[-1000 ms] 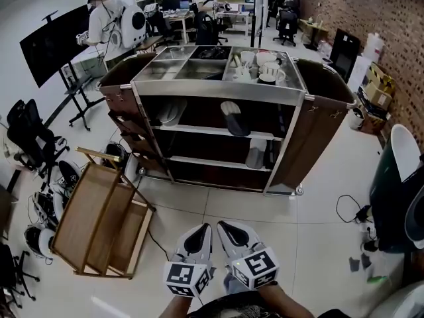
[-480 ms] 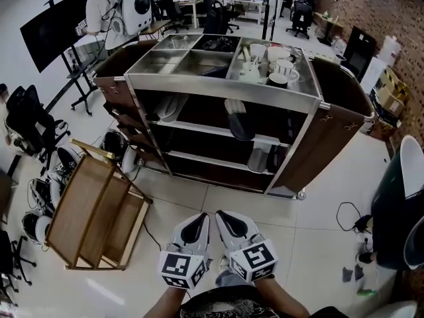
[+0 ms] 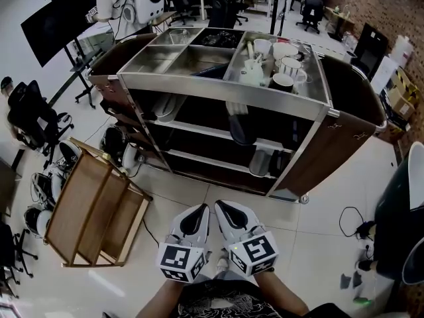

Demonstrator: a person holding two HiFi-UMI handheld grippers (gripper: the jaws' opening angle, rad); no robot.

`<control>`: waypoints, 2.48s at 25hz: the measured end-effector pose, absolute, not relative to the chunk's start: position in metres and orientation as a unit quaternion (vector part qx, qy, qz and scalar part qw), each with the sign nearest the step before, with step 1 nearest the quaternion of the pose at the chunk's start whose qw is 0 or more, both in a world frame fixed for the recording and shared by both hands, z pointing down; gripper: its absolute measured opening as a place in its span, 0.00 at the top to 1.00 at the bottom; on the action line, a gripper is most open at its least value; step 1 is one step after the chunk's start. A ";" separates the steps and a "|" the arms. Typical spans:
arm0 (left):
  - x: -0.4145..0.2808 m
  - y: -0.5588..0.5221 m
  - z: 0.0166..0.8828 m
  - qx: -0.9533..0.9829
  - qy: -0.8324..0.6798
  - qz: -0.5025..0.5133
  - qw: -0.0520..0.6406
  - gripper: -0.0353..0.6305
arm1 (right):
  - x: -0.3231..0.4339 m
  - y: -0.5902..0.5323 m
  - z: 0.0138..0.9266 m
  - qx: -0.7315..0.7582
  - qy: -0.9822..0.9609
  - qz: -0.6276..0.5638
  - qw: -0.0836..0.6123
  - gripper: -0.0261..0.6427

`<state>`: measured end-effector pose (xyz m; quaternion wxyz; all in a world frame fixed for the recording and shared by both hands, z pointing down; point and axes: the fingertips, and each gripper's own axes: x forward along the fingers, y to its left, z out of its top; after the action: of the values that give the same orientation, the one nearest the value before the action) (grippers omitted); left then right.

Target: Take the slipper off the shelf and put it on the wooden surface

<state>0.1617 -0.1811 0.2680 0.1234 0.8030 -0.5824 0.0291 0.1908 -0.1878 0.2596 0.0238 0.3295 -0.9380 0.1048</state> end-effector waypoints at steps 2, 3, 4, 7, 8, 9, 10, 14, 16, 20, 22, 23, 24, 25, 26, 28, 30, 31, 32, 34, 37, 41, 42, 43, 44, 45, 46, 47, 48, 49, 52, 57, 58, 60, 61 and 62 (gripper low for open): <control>0.164 -0.187 0.267 0.803 -0.583 0.029 0.121 0.94 | 0.193 -0.195 0.258 0.329 -0.938 0.103 0.020 0.96; 0.164 -0.190 0.267 0.803 -0.584 0.029 0.120 0.94 | 0.194 -0.199 0.257 0.329 -0.939 0.101 0.019 0.96; 0.165 -0.193 0.267 0.803 -0.584 0.029 0.119 0.94 | 0.194 -0.202 0.256 0.328 -0.939 0.099 0.019 0.96; 0.168 -0.203 0.268 0.804 -0.582 0.029 0.118 0.94 | 0.194 -0.210 0.255 0.326 -0.941 0.092 0.018 0.96; 0.169 -0.206 0.268 0.805 -0.580 0.028 0.118 0.94 | 0.194 -0.212 0.254 0.325 -0.941 0.091 0.018 0.96; 0.170 -0.210 0.268 0.807 -0.578 0.028 0.117 0.94 | 0.193 -0.215 0.254 0.326 -0.941 0.089 0.018 0.96; 0.171 -0.215 0.268 0.808 -0.577 0.027 0.116 0.94 | 0.192 -0.219 0.254 0.326 -0.941 0.087 0.019 0.96; 0.171 -0.235 0.265 0.815 -0.568 0.023 0.109 0.94 | 0.190 -0.237 0.251 0.334 -0.939 0.078 0.022 0.96; 0.168 -0.246 0.266 0.818 -0.564 0.022 0.109 0.94 | 0.188 -0.248 0.251 0.340 -0.937 0.075 0.024 0.96; 0.161 -0.270 0.272 0.823 -0.557 0.020 0.114 0.94 | 0.184 -0.271 0.257 0.358 -0.931 0.071 0.032 0.96; 0.159 -0.283 0.273 0.824 -0.553 0.016 0.118 0.94 | 0.182 -0.282 0.261 0.366 -0.927 0.072 0.039 0.96; 0.158 -0.290 0.273 0.826 -0.551 0.014 0.119 0.94 | 0.181 -0.288 0.261 0.369 -0.926 0.071 0.041 0.96; 0.158 -0.296 0.272 0.828 -0.548 0.013 0.119 0.94 | 0.181 -0.293 0.261 0.373 -0.924 0.070 0.044 0.96; 0.159 -0.302 0.272 0.830 -0.544 0.012 0.119 0.94 | 0.180 -0.298 0.262 0.376 -0.923 0.070 0.046 0.96; 0.160 -0.307 0.271 0.832 -0.541 0.011 0.119 0.94 | 0.179 -0.304 0.263 0.380 -0.921 0.069 0.048 0.96; 0.162 -0.317 0.272 0.836 -0.534 0.011 0.121 0.94 | 0.180 -0.315 0.267 0.387 -0.918 0.070 0.053 0.96; 0.161 -0.326 0.274 0.839 -0.530 0.011 0.123 0.94 | 0.179 -0.326 0.271 0.392 -0.915 0.072 0.059 0.96; 0.159 -0.330 0.275 0.840 -0.528 0.012 0.125 0.94 | 0.179 -0.331 0.273 0.394 -0.914 0.072 0.062 0.96; 0.157 -0.334 0.277 0.840 -0.527 0.013 0.127 0.94 | 0.178 -0.337 0.274 0.398 -0.912 0.071 0.065 0.96; 0.153 -0.342 0.280 0.841 -0.525 0.014 0.131 0.94 | 0.179 -0.349 0.278 0.407 -0.908 0.071 0.071 0.95; 0.148 -0.356 0.283 0.842 -0.522 0.014 0.134 0.94 | 0.181 -0.369 0.284 0.421 -0.901 0.071 0.078 0.94; 0.144 -0.377 0.288 0.845 -0.516 0.015 0.140 0.94 | 0.186 -0.396 0.295 0.439 -0.891 0.071 0.092 0.92; 0.143 -0.382 0.289 0.846 -0.513 0.016 0.142 0.94 | 0.187 -0.403 0.297 0.443 -0.889 0.072 0.095 0.91; 0.142 -0.387 0.290 0.847 -0.511 0.018 0.143 0.94 | 0.188 -0.410 0.300 0.447 -0.886 0.073 0.098 0.90; 0.141 -0.391 0.292 0.849 -0.509 0.019 0.144 0.94 | 0.190 -0.417 0.303 0.451 -0.884 0.075 0.102 0.90; 0.140 -0.396 0.293 0.850 -0.506 0.020 0.146 0.94 | 0.191 -0.424 0.307 0.455 -0.881 0.078 0.106 0.89; 0.140 -0.400 0.295 0.850 -0.504 0.021 0.149 0.94 | 0.193 -0.430 0.310 0.460 -0.878 0.082 0.110 0.87; 0.139 -0.404 0.296 0.851 -0.502 0.022 0.152 0.94 | 0.195 -0.436 0.314 0.465 -0.874 0.086 0.113 0.86; 0.139 -0.407 0.298 0.852 -0.499 0.024 0.154 0.94 | 0.197 -0.442 0.318 0.470 -0.870 0.089 0.115 0.85; 0.139 -0.410 0.300 0.854 -0.496 0.025 0.156 0.94 | 0.199 -0.447 0.322 0.475 -0.867 0.092 0.119 0.85; 0.139 -0.417 0.302 0.857 -0.489 0.029 0.157 0.94 | 0.203 -0.461 0.331 0.485 -0.860 0.093 0.131 0.83; 0.132 -0.422 0.301 0.860 -0.485 0.032 0.157 0.94 | 0.212 -0.485 0.348 0.498 -0.847 0.097 0.159 0.79; 0.129 -0.423 0.301 0.860 -0.485 0.033 0.157 0.94 | 0.214 -0.490 0.352 0.502 -0.844 0.099 0.164 0.77; 0.123 -0.423 0.303 0.859 -0.487 0.035 0.157 0.94 | 0.218 -0.499 0.359 0.509 -0.837 0.104 0.170 0.76; 0.120 -0.424 0.303 0.858 -0.488 0.036 0.156 0.94 | 0.220 -0.504 0.363 0.512 -0.834 0.106 0.174 0.75; 0.116 -0.425 0.304 0.857 -0.489 0.037 0.156 0.94 | 0.221 -0.509 0.367 0.515 -0.832 0.106 0.179 0.75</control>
<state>0.1160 -0.4247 0.3038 0.1560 0.8572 -0.4894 0.0371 0.2211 -0.5092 0.3667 0.1788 0.5147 -0.8318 0.1061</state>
